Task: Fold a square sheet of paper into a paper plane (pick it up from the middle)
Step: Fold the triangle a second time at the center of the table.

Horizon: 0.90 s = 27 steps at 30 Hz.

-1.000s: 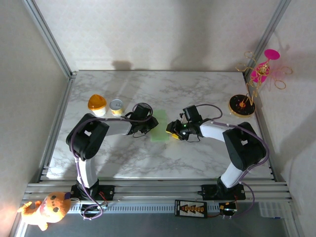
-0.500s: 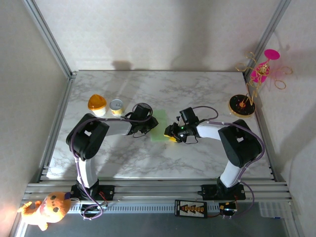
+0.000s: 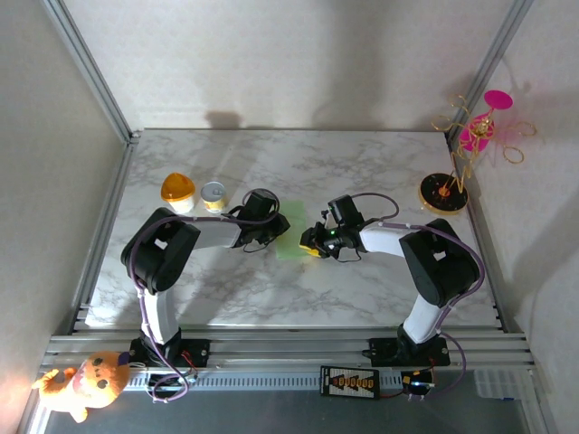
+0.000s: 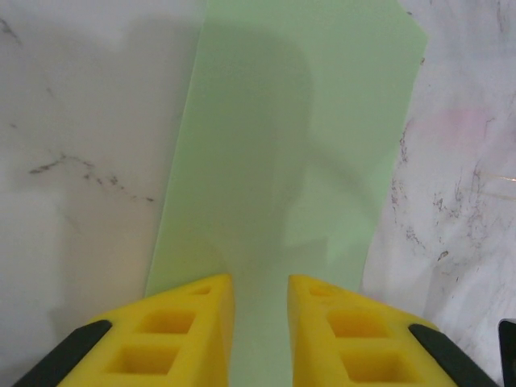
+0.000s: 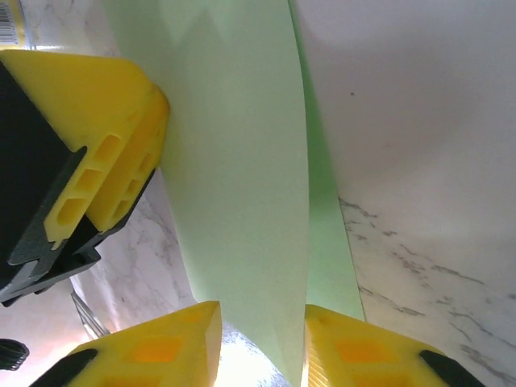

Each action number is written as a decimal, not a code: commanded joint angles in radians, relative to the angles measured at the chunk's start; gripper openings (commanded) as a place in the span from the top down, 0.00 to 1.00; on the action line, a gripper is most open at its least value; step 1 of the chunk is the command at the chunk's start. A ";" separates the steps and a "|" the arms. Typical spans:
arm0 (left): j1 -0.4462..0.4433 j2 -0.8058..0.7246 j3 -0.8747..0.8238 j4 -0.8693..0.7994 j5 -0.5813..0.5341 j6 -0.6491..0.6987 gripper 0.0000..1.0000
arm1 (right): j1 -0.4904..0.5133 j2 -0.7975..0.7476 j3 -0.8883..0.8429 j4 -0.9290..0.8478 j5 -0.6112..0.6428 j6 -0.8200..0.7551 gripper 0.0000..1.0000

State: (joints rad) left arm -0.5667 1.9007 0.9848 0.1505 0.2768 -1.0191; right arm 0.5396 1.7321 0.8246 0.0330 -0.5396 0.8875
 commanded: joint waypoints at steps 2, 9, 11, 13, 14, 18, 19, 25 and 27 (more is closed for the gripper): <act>0.010 0.017 -0.021 -0.017 -0.004 -0.009 0.76 | 0.005 0.006 0.008 0.021 0.027 0.020 0.73; 0.010 -0.007 -0.013 0.001 0.018 0.013 0.75 | -0.002 -0.006 0.005 -0.013 0.053 0.016 0.88; 0.010 -0.027 -0.006 0.027 0.041 0.037 0.74 | -0.002 -0.013 0.005 -0.029 0.063 0.009 0.95; 0.011 -0.053 0.010 0.041 0.053 0.067 0.73 | -0.003 -0.023 0.004 -0.051 0.072 0.000 0.99; 0.013 -0.063 0.018 0.040 0.052 0.083 0.71 | -0.004 -0.027 0.003 -0.060 0.076 -0.006 1.00; 0.025 -0.060 0.063 -0.010 0.024 0.140 0.69 | -0.004 -0.049 -0.002 -0.090 0.081 -0.024 1.00; 0.031 -0.049 0.074 -0.028 0.015 0.149 0.69 | -0.004 -0.053 -0.005 -0.095 0.080 -0.025 1.00; 0.044 0.021 0.116 -0.090 0.002 0.178 0.73 | -0.005 -0.075 -0.013 -0.102 0.079 -0.024 1.00; 0.044 0.036 0.122 -0.100 0.001 0.183 0.75 | -0.005 -0.079 -0.012 -0.101 0.080 -0.024 1.00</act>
State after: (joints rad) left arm -0.5278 1.9018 1.0851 0.1177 0.2943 -0.8711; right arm 0.5392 1.6836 0.8242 -0.0418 -0.4713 0.8783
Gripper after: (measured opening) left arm 0.257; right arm 0.055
